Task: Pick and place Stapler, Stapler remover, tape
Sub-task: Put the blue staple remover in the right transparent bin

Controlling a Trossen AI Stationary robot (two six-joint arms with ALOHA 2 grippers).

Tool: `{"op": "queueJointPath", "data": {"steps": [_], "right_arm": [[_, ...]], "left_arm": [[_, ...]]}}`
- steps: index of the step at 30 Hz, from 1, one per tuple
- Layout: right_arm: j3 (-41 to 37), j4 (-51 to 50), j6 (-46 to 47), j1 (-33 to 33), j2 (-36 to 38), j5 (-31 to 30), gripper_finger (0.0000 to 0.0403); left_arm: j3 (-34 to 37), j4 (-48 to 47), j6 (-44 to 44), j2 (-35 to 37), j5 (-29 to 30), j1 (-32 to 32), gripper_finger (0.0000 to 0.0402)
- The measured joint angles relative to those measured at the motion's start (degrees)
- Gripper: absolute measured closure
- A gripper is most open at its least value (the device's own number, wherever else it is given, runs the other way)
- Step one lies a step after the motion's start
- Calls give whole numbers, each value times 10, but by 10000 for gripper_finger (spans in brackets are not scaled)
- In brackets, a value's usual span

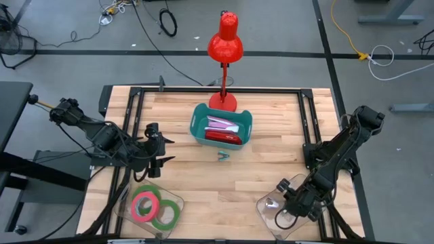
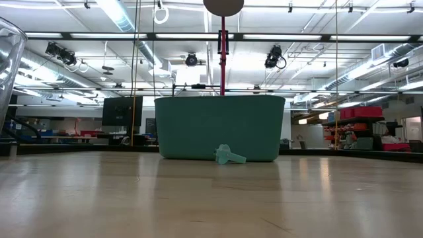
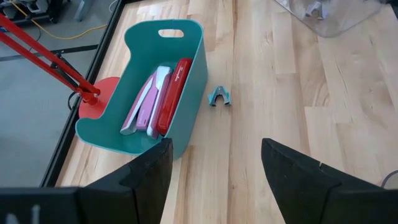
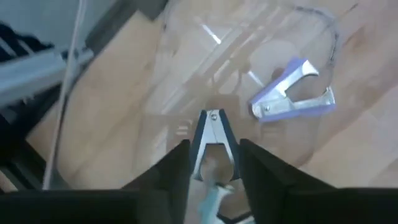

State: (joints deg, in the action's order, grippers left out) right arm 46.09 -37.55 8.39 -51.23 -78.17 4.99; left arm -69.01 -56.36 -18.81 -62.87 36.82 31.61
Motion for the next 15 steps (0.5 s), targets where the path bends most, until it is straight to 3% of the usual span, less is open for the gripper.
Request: {"op": "queueJointPath", "data": {"steps": [6,15], "right_arm": [[34,-4,27,11,1,-49,211],[119,-19,-34,66,3,-174,204]], "left_arm": [[0,0,1,0,6,0,154],[0,0,2,0,24,0,154]]}}
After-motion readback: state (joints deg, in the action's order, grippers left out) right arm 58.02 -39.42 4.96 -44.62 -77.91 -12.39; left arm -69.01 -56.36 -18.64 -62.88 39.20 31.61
